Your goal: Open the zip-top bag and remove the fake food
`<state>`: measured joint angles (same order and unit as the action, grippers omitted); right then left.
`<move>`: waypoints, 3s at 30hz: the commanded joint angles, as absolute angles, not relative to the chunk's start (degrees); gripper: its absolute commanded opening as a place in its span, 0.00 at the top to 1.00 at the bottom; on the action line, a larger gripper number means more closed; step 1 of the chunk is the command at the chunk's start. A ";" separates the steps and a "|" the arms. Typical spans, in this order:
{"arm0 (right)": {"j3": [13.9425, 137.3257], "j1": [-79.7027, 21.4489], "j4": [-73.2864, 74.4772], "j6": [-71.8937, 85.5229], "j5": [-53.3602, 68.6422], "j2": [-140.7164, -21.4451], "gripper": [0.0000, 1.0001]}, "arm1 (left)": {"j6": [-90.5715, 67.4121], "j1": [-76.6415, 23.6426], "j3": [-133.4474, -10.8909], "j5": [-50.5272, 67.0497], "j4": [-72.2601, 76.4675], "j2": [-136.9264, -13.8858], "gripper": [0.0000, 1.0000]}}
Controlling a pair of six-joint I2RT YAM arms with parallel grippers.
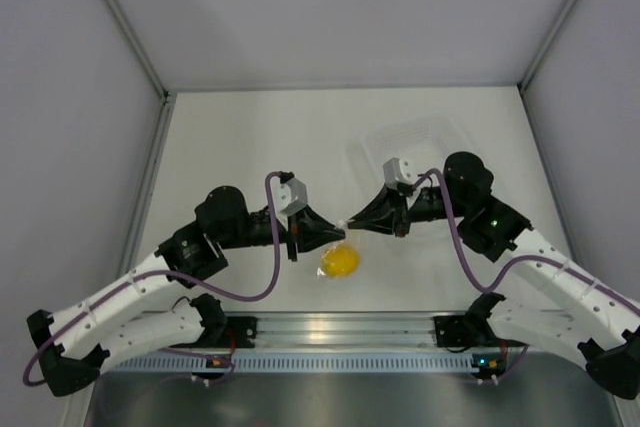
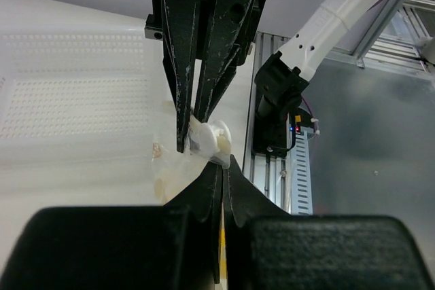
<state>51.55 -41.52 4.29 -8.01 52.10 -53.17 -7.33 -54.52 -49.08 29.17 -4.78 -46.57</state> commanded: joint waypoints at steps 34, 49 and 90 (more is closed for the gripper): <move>56.51 -43.95 1.15 1.47 51.15 -51.42 0.74 | -1.67 -54.40 -50.45 25.49 -2.64 -45.44 1.00; 60.21 -44.73 -3.60 8.44 53.26 -56.34 0.71 | -1.58 -54.40 -50.63 26.54 -2.64 -46.23 1.00; 56.25 -45.44 -2.37 4.22 49.04 -57.22 0.80 | -2.64 -54.40 -50.45 23.82 -2.20 -45.79 1.00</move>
<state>56.23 -44.49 -0.05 5.50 49.06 -57.82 -2.46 -54.41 -49.93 23.27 -5.89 -46.39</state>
